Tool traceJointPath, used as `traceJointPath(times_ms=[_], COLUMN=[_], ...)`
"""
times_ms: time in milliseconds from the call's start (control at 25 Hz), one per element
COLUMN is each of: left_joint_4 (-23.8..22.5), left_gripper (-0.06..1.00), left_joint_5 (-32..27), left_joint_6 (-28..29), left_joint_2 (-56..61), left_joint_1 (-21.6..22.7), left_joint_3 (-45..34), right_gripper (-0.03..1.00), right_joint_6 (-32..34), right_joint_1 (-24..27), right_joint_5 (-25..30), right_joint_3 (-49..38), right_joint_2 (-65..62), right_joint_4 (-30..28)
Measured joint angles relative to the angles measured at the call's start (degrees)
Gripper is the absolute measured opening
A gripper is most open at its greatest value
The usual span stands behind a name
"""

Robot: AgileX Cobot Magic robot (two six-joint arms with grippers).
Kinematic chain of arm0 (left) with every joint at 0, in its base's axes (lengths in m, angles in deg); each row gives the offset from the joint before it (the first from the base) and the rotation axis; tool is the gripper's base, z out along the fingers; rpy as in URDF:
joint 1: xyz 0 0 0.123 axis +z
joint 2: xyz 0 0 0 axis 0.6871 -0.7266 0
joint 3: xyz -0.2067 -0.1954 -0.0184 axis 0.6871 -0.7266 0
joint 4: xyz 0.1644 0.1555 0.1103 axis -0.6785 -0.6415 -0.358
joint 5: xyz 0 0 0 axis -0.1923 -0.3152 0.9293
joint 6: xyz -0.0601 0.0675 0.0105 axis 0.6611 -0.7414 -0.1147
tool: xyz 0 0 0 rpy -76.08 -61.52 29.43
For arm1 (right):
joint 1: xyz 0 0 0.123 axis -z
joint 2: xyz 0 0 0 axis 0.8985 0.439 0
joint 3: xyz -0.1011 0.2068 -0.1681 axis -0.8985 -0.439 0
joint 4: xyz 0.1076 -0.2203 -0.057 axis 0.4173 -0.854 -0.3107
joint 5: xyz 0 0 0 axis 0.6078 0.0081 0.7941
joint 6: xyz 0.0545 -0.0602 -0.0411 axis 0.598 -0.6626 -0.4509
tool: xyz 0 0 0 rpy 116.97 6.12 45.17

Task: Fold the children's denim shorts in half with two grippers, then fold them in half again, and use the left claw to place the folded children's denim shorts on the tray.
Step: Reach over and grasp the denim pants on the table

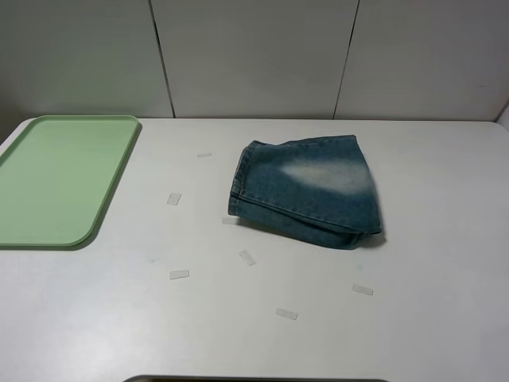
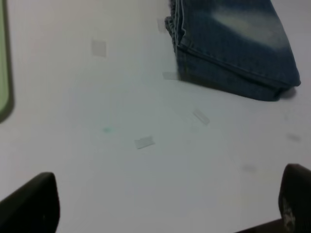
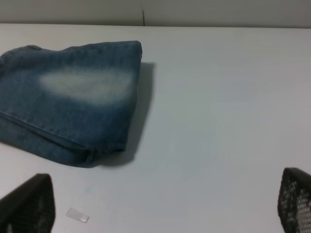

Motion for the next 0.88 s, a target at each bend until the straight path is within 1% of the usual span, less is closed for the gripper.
traceJointPath(times_ms=[120,200,240,320,400,520,640,880], left_joint_4=[3.27,7.06,10.15,14.84,20.10,25.43,28.49,31.88], left_gripper=[0.88,0.88,0.88,0.88,0.88,0.87,0.87,0.87], left_joint_5=[6.17,10.75,12.89,15.93,18.12,19.94,20.71,21.45], left_joint_6=[-2.69,-6.26,-8.95,-14.58,-20.62,-26.89,-30.57,-34.94], left_joint_2=[-10.40,-18.23,-22.09,-28.97,-36.06,-44.89,-52.47,-64.66], left_joint_1=[0.00,0.00,0.00,0.00,0.00,0.00,0.00,0.00], left_joint_3=[0.00,0.00,0.08,0.86,2.19,5.13,8.09,13.53], right_gripper=[0.69,0.69,0.69,0.69,0.69,0.69,0.69,0.69], right_joint_6=[0.00,0.00,0.00,0.00,0.00,0.00,0.00,0.00], right_joint_1=[0.00,0.00,0.00,0.00,0.00,0.00,0.00,0.00], right_joint_5=[0.00,0.00,0.00,0.00,0.00,0.00,0.00,0.00], right_joint_3=[0.00,0.00,0.00,0.00,0.00,0.00,0.00,0.00], right_joint_2=[0.00,0.00,0.00,0.00,0.00,0.00,0.00,0.00], right_joint_4=[0.00,0.00,0.00,0.00,0.00,0.00,0.00,0.00])
